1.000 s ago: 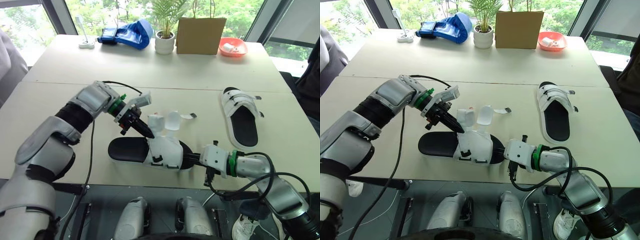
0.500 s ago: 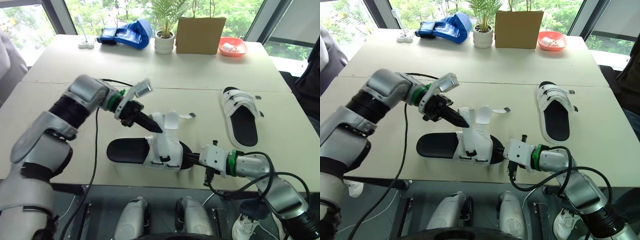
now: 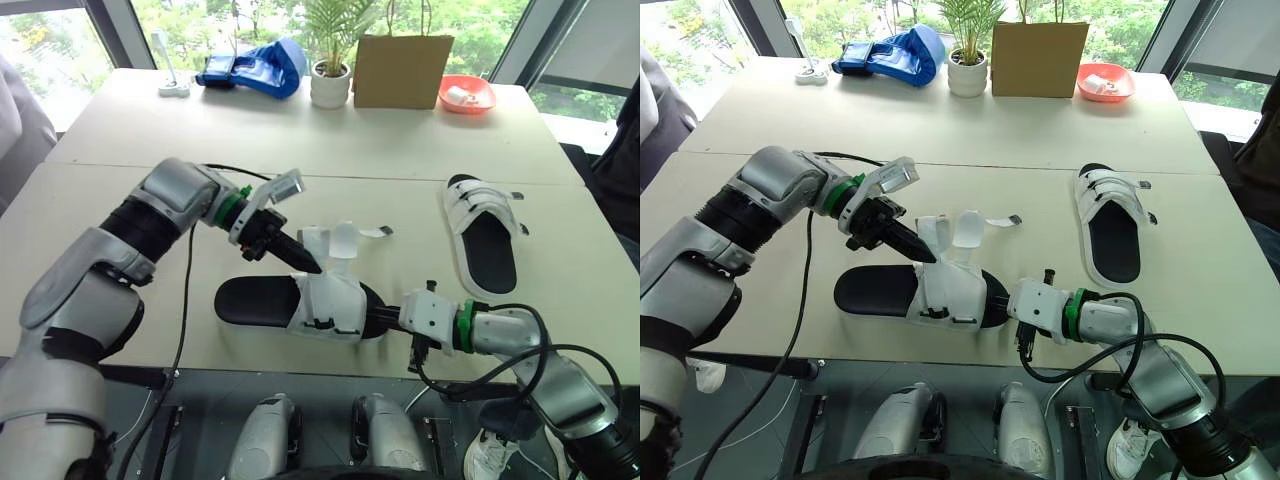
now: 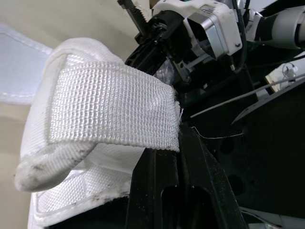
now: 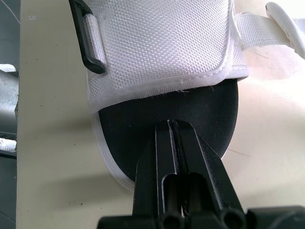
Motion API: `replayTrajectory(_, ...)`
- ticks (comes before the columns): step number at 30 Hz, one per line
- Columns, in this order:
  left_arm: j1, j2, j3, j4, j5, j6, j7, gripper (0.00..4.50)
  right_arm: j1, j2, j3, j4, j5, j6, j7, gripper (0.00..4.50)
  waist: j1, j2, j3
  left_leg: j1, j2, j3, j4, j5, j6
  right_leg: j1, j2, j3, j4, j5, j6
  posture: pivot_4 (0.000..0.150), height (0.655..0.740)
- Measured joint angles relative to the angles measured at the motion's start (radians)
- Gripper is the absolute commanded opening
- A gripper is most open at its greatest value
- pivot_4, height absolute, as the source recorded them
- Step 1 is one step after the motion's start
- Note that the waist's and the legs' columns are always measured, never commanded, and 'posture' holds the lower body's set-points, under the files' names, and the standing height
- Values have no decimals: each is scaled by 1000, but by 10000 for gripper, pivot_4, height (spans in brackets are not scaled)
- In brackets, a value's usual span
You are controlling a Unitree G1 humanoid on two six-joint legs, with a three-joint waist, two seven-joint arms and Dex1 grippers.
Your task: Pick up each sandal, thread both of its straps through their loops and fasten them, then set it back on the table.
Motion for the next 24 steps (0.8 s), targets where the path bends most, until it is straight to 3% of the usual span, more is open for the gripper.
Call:
replayTrajectory(18, 0, 20, -21, -13, -4, -21, 0, 216, 8, 0, -3, -3, -7, 1, -2, 0, 0, 0, 0, 0, 0, 0, 0, 0, 0, 0, 0, 0, 0, 0, 0, 1500, 7209)
replayTrajectory(24, 13, 29, -57, -30, 44, -106, 0, 216, 7, 0, -3, -3, -8, 1, -2, 0, 0, 0, 0, 0, 0, 0, 0, 0, 0, 0, 0, 0, 0, 0, 0, 1500, 7209)
